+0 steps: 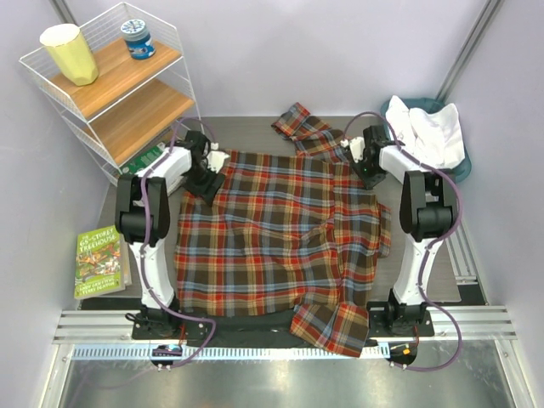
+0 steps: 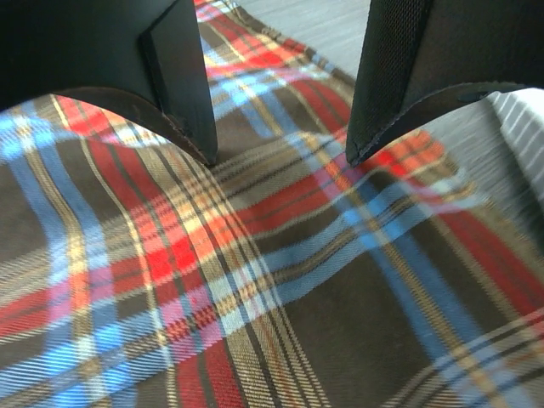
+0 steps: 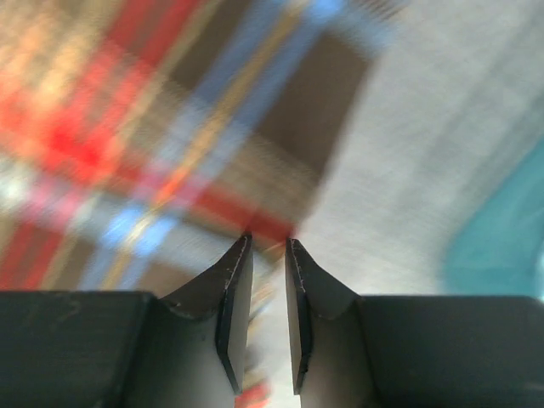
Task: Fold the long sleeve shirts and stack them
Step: Flatten the shirt out
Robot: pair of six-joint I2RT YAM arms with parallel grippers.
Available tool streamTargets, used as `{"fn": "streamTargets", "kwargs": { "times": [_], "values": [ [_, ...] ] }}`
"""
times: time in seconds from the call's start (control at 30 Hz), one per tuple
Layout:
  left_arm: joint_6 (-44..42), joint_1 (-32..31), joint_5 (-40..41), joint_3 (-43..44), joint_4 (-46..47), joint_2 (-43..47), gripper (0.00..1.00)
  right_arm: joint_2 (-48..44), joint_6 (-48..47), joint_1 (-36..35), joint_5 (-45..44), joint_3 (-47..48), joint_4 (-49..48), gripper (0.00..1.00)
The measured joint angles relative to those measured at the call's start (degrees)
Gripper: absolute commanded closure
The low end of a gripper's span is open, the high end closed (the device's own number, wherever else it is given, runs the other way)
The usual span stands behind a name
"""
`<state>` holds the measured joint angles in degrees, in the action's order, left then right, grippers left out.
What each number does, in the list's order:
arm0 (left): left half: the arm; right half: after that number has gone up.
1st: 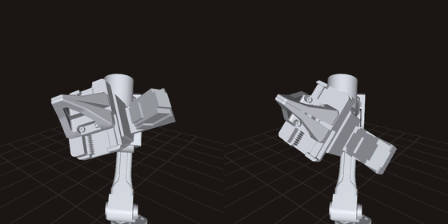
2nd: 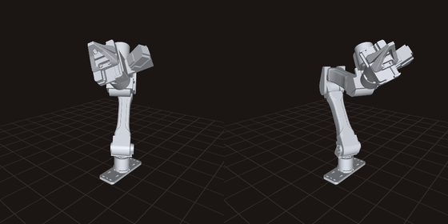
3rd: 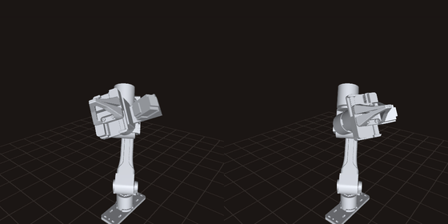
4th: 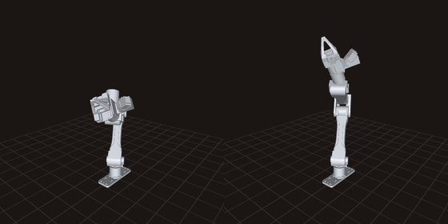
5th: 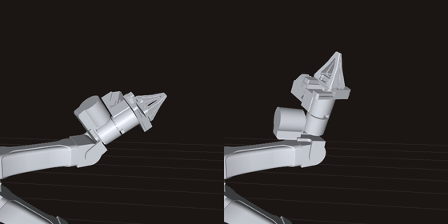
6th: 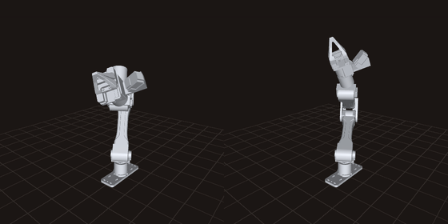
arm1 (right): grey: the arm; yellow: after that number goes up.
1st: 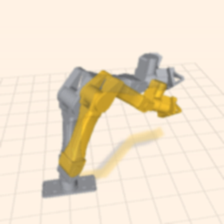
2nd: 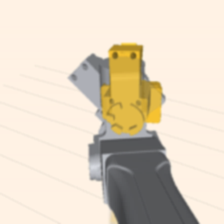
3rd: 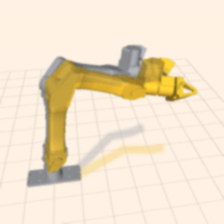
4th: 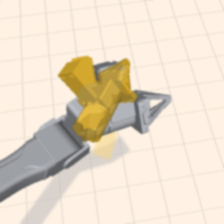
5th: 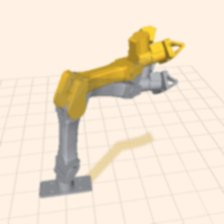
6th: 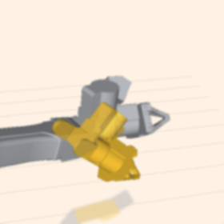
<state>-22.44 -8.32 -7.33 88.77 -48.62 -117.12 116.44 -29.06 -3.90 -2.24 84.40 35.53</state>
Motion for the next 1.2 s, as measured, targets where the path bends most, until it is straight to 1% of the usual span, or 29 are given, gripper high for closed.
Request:
{"fn": "streamTargets", "kwargs": {
  "times": [0.1,0.13,0.23,0.3,0.37,0.4,0.43,0.47,0.5,0.57,0.67,0.73,0.83,0.93,1.07,1.2],
  "values": [
    [0.3,-0.4,1.3,1.9,-0.8,-3.2,0.41,4.4,-1.4,1.1,-3.1,5.5,-0.3,0.73],
    [0.7,-0.6,1.5,3.9,-2.0,-4.3,0.41,6.3,-1.9,1.3,-4.1,8.0,-0.9,0.73],
    [2.1,-1.0,1.9,12.3,-4.1,-9.6,0.42,11.9,-2.7,1.7,-7.1,16.2,-2.2,0.72],
    [3.3,-1.1,1.5,19.4,-5.9,-13.7,0.41,15.9,-2.7,1.9,-8.2,22.2,-3.5,0.71],
    [4.5,-1.1,0.3,26.2,-7.4,-17.5,0.39,17.1,-2.5,1.9,-8.1,25.3,-3.1,0.67],
    [4.9,-1.1,-0.3,27.8,-7.4,-18.2,0.37,17.2,-2.3,2.0,-7.8,26.0,-2.3,0.65],
    [5.4,-1.1,-1.1,28.7,-7.4,-18.5,0.36,16.2,-2.2,2.1,-7.1,26.3,-1.3,0.59],
    [5.8,-1.2,-2.0,28.3,-7.4,-18.1,0.35,14.6,-2.1,2.2,-5.8,25.8,0.2,0.57],
    [5.8,-1.3,-2.6,27.3,-7.3,-17.1,0.33,12.6,-1.9,2.2,-4.6,24.9,1.5,0.56],
    [5.8,-1.5,-3.5,23.1,-7.3,-13.7,0.32,5.6,-1.8,2.2,-0.9,20.4,3.9,0.54],
    [5.6,-2.3,-4.5,13.8,-7.6,-4.4,0.29,-8.2,-1.9,1.5,3.6,11.9,8.3,0.54],
    [5.4,-2.6,-4.7,9.2,-8.0,1.7,0.28,-17.2,-2.3,0.3,5.8,6.7,10.5,0.54],
    [4.4,-3.2,-4.9,2.4,-7.5,10.4,0.28,-25.6,-3.2,-1.7,7.5,-2.0,12.1,0.55],
    [3.8,-3.2,-4.8,-2.9,-6.6,14.0,0.29,-25.6,-4.2,-2.8,7.7,-9.1,12.8,0.57],
    [3.3,-3.2,-4.1,-10.6,-5.4,14.1,0.29,-18.7,-5.3,-2.7,5.7,-18.5,12.3,0.58],
    [2.6,-3.2,-2.7,-15.0,-4.8,13.8,0.30,-15.1,-5.9,-2.6,3.2,-20.6,11.1,0.59]
  ]
}}
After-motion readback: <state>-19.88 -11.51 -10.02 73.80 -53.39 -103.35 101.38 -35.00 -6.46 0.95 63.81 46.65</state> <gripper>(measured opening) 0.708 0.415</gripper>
